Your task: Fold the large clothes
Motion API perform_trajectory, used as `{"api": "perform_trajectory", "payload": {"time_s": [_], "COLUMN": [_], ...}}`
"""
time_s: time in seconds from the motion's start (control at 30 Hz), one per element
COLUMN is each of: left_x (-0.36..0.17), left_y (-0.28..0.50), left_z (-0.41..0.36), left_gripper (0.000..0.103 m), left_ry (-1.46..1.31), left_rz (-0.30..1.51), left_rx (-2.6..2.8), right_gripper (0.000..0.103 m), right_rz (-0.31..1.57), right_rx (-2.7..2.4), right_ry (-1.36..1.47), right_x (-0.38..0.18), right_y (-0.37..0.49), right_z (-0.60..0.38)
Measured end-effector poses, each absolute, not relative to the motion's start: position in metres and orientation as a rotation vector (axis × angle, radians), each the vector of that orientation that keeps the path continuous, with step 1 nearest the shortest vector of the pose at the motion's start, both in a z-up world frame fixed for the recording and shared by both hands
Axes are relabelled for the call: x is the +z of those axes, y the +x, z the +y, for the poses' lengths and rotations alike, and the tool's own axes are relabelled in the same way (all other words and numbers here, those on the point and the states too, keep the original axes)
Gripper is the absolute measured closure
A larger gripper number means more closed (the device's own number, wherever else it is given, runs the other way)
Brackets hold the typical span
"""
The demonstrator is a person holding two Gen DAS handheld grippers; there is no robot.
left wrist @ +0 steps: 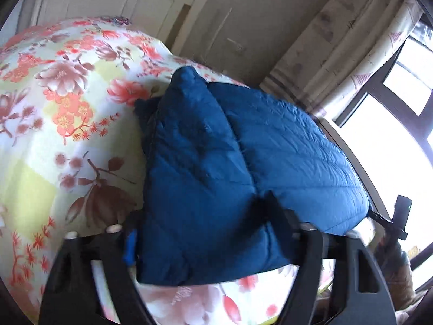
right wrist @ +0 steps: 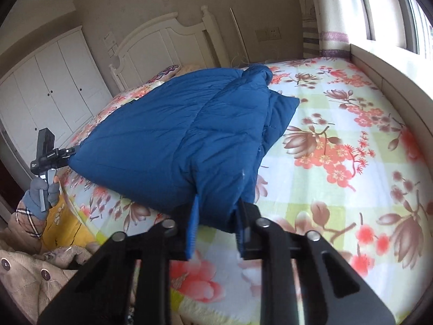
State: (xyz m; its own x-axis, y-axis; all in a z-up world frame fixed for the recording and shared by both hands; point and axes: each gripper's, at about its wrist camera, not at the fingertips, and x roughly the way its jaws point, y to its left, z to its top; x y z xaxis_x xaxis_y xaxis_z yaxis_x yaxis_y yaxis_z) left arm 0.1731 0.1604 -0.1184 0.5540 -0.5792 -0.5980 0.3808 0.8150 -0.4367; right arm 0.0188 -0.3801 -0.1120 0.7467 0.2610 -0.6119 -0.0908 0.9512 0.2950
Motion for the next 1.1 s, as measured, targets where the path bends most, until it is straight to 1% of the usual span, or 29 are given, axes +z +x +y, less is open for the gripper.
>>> {"api": "perform_trajectory", "payload": {"time_s": [0.03, 0.07, 0.33, 0.37, 0.4, 0.43, 0.47, 0.5, 0.57, 0.6, 0.63, 0.67, 0.7, 0.8, 0.87, 0.93, 1.0, 1.03, 1.07, 1.1], "left_x": [-0.117, -0.116, -0.119, -0.119, -0.12, -0.119, -0.117, -0.112, -0.092, -0.082, -0.066, -0.054, -0.044, -0.007, 0.008, 0.012, 0.005, -0.004, -0.014, -0.025], "left_y": [0.166, 0.162, 0.103, 0.099, 0.1, 0.101, 0.102, 0.1, 0.097, 0.097, 0.1, 0.104, 0.109, 0.134, 0.156, 0.189, 0.227, 0.246, 0.258, 0.268], "left_z": [0.158, 0.158, 0.171, 0.174, 0.177, 0.18, 0.184, 0.189, 0.198, 0.198, 0.192, 0.184, 0.174, 0.126, 0.091, 0.057, 0.021, 0.004, -0.007, -0.017], "left_gripper": [0.046, 0.047, 0.047, 0.047, 0.043, 0.026, 0.015, 0.015, 0.008, 0.008, 0.005, 0.004, 0.004, 0.004, 0.004, 0.004, 0.004, 0.004, 0.004, 0.004], "left_ry": [-0.239, -0.229, -0.219, -0.221, -0.22, -0.222, -0.225, -0.233, -0.263, -0.263, -0.241, -0.213, -0.176, -0.072, -0.045, -0.024, 0.01, 0.034, 0.056, 0.067], "left_rz": [0.795, 0.794, 0.788, 0.781, 0.777, 0.775, 0.763, 0.736, 0.651, 0.614, 0.569, 0.549, 0.541, 0.505, 0.498, 0.579, 0.703, 0.758, 0.79, 0.821], "left_rx": [-0.57, -0.573, -0.606, -0.601, -0.586, -0.563, -0.517, -0.477, -0.427, -0.414, -0.389, -0.375, -0.365, -0.38, -0.389, -0.395, -0.408, -0.387, -0.368, -0.373], "right_gripper": [0.087, 0.087, 0.086, 0.08, 0.068, 0.056, 0.035, 0.032, 0.031, 0.026, 0.021, 0.011, 0.005, 0.003, 0.003, 0.003, 0.003, 0.005, 0.009, 0.011], "right_rz": [0.7, 0.7, 0.747, 0.749, 0.76, 0.77, 0.79, 0.789, 0.699, 0.641, 0.598, 0.548, 0.493, 0.42, 0.421, 0.496, 0.61, 0.651, 0.68, 0.721], "right_rx": [0.193, 0.194, 0.23, 0.233, 0.234, 0.23, 0.24, 0.218, 0.109, 0.053, 0.014, -0.023, -0.041, -0.018, -0.021, -0.029, -0.03, -0.006, 0.003, -0.022], "right_ry": [0.229, 0.204, 0.237, 0.249, 0.262, 0.266, 0.274, 0.267, 0.238, 0.235, 0.235, 0.232, 0.223, 0.176, 0.107, 0.063, 0.049, 0.05, 0.03, -0.035], "right_x": [-0.108, -0.105, -0.109, -0.111, -0.113, -0.115, -0.114, -0.11, -0.084, -0.069, -0.056, -0.041, -0.023, 0.012, 0.026, 0.026, 0.015, 0.006, 0.001, -0.014], "right_y": [0.01, 0.001, -0.049, -0.053, -0.058, -0.06, -0.062, -0.063, -0.067, -0.065, -0.061, -0.054, -0.04, 0.013, 0.065, 0.118, 0.174, 0.195, 0.208, 0.225], "right_z": [-0.376, -0.371, -0.375, -0.376, -0.377, -0.378, -0.381, -0.382, -0.389, -0.392, -0.394, -0.392, -0.386, -0.351, -0.316, -0.292, -0.27, -0.261, -0.252, -0.241]}}
